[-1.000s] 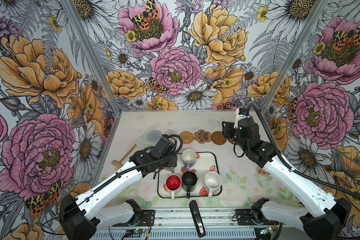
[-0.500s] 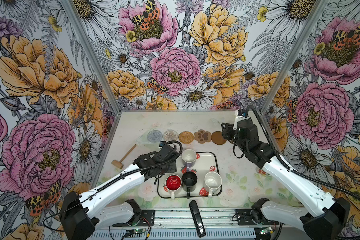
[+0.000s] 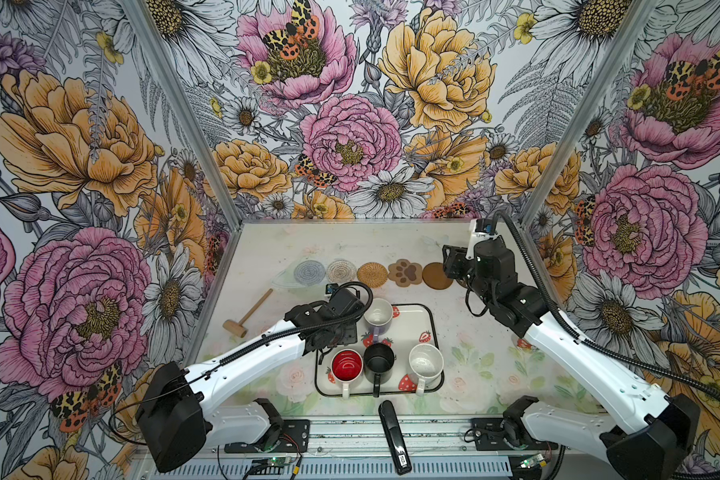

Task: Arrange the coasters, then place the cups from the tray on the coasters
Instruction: 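Lower the left gripper onto the grey mug rim on the tray and close it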

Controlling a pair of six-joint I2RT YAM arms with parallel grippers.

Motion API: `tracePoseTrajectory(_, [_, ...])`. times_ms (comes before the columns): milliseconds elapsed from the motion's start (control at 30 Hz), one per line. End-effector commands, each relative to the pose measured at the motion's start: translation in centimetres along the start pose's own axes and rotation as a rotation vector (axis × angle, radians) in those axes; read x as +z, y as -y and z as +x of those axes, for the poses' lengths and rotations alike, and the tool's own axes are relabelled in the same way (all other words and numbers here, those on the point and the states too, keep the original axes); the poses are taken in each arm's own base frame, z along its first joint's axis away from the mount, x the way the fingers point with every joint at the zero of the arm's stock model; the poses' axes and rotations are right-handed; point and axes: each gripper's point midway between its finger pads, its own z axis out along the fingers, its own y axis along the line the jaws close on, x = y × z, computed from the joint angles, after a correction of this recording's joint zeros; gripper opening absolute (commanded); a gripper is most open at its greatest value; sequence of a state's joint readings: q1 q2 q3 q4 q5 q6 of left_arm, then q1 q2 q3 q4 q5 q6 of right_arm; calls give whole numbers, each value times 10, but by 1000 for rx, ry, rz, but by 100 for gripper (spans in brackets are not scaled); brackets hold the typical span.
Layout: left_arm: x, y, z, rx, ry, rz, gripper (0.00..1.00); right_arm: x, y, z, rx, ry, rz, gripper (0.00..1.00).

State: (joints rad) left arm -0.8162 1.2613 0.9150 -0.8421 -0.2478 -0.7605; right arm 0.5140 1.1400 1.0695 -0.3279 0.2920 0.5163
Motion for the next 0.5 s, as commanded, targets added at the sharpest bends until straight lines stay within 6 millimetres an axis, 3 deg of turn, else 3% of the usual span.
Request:
tracePoseTrajectory(0, [11, 0, 2, 12, 1, -23, 57, 1, -6, -4, 13, 16, -21, 52])
tracePoseTrajectory(467, [29, -21, -1, 12, -1, -127, 46, 7, -6, -1, 7, 6, -20, 52])
